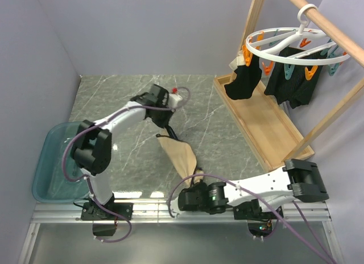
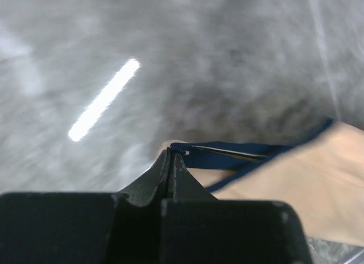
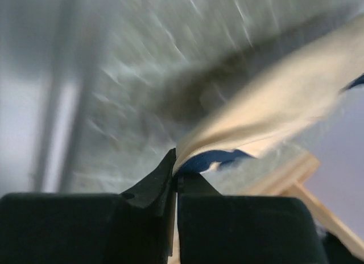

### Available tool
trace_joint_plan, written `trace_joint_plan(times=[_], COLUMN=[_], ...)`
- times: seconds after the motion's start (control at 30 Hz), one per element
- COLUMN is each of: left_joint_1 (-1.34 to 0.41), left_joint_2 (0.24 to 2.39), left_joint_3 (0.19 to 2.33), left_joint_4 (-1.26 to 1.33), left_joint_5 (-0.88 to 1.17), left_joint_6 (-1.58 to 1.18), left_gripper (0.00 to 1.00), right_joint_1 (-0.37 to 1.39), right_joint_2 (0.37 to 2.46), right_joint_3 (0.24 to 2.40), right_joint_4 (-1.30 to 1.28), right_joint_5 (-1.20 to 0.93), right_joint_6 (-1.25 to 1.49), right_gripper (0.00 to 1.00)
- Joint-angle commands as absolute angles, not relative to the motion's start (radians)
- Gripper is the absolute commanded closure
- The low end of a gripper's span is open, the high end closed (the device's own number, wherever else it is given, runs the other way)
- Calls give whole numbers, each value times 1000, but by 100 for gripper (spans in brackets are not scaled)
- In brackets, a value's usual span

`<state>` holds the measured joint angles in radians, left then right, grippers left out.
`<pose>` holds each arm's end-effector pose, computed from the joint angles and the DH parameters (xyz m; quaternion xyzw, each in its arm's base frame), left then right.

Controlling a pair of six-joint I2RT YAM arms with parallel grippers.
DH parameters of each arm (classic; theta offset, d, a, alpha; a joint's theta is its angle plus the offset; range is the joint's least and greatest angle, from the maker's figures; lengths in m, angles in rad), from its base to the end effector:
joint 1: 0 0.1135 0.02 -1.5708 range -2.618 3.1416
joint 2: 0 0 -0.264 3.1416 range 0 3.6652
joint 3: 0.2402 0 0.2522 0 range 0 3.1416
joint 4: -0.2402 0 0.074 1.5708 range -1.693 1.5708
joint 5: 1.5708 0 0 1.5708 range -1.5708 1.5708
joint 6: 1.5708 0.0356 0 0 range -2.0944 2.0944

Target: Clip the underwear to the hanger

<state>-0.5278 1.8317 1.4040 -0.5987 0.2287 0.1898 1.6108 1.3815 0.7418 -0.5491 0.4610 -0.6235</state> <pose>0.3347 -0.2045 0.2286 0.3647 0.8852 -0.1533 0.2448 0.0061 0.2426 0.1764 -0.8402 0.4579 -0.1100 0.2690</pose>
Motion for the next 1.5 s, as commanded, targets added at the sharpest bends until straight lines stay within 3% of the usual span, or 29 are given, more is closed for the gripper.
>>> trace_joint_plan(times=[0.0,0.07,0.13,0.17,0.2,0.23,0.27,0.47,0.63,0.7,0.87,1.07,1.47], left_joint_1=[-459,-449,-446,-446,-448,-448,-448,-445,-442,-440,-425,-384,-367], left_joint_2=[1729,1685,1657,1632,1620,1603,1576,1534,1566,1598,1652,1739,1805], left_joint_3=[1405,1346,1301,1252,1224,1197,1148,1062,1072,1098,1156,1247,1295], left_joint_4=[-595,-588,-580,-575,-552,-540,-526,-525,-517,-522,-525,-540,-538], left_joint_5=[178,179,195,202,216,218,210,224,255,265,287,319,359], left_joint_6=[103,81,55,42,29,22,21,46,37,37,34,23,26], left_gripper=[100,100,100,100,100,100,100,100,100,100,100,100,100], right_joint_1=[1572,1577,1589,1617,1638,1661,1701,1599,1195,1114,907,804,709], right_joint_2=[1321,1299,1293,1296,1302,1308,1322,1223,1161,1169,1267,1373,1597], right_joint_3=[706,640,602,576,566,565,569,622,851,914,1031,983,1006], right_joint_4=[-587,-556,-485,-468,-439,-442,-446,-446,-563,-539,-473,-312,-204], right_joint_5=[563,627,666,702,728,739,745,651,227,126,-141,-295,-420], right_joint_6=[-690,-724,-765,-770,-769,-758,-746,-645,-422,-355,-166,84,132], right_gripper=[100,100,86,67,58,43,3,0,1,2,17,18,18])
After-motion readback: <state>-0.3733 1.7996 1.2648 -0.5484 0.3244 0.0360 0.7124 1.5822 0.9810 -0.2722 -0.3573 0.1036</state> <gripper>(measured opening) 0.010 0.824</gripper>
